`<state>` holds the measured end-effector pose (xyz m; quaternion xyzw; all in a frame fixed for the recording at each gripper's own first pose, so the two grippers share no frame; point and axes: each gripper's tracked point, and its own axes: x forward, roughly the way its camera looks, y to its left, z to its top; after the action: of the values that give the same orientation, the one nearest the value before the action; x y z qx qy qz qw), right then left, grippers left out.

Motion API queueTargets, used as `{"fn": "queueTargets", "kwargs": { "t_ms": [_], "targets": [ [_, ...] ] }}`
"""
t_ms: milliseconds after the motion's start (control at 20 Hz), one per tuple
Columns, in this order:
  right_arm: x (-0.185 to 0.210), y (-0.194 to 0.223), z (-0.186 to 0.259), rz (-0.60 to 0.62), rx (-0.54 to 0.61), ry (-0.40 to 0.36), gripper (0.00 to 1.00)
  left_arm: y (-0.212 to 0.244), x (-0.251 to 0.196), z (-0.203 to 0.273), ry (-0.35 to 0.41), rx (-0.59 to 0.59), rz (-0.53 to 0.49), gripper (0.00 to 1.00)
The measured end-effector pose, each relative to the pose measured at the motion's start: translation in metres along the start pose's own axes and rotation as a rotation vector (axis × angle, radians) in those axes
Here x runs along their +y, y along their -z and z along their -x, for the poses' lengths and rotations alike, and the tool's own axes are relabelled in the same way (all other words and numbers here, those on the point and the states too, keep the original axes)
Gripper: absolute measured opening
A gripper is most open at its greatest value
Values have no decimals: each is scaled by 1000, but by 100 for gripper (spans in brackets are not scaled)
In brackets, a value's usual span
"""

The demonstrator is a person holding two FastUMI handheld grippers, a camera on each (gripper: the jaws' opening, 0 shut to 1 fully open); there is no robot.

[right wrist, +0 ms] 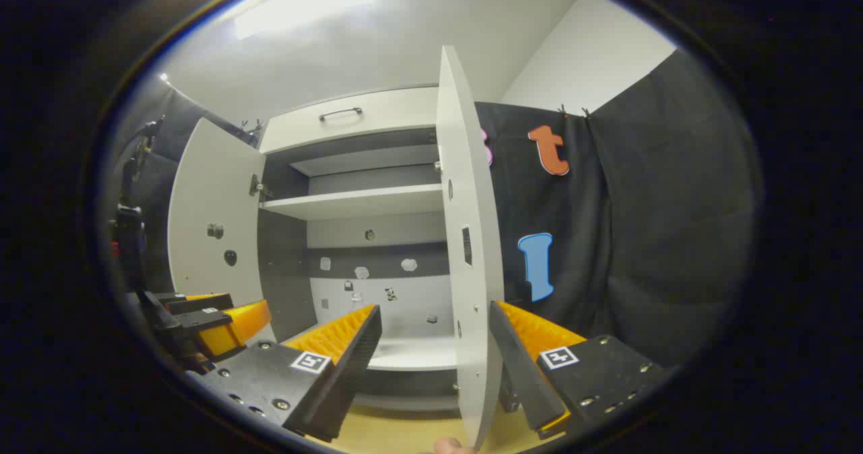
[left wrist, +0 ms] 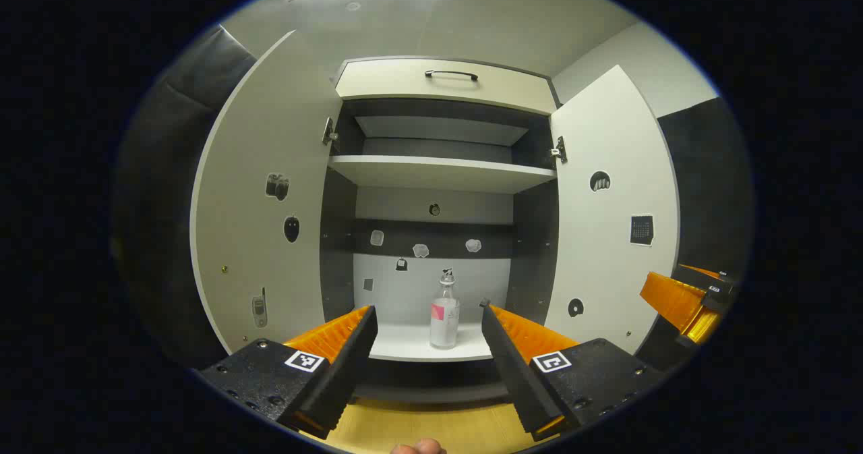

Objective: Grasp the bottle in the cabinet with the left hand and place it on the coaster, then close the right door with the right hand and the left door with the left hand.

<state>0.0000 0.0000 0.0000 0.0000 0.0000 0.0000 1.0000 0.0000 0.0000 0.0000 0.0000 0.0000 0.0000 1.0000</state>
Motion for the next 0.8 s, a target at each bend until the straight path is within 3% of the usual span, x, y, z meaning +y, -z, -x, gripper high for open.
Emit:
{"fn": "queueTargets", "kwargs": {
  "t_ms": [800],
  "targets": [
    [2, -9, 13, 23, -23, -9, 97, 5, 6, 5, -16, 17, 9, 96]
  ]
}}
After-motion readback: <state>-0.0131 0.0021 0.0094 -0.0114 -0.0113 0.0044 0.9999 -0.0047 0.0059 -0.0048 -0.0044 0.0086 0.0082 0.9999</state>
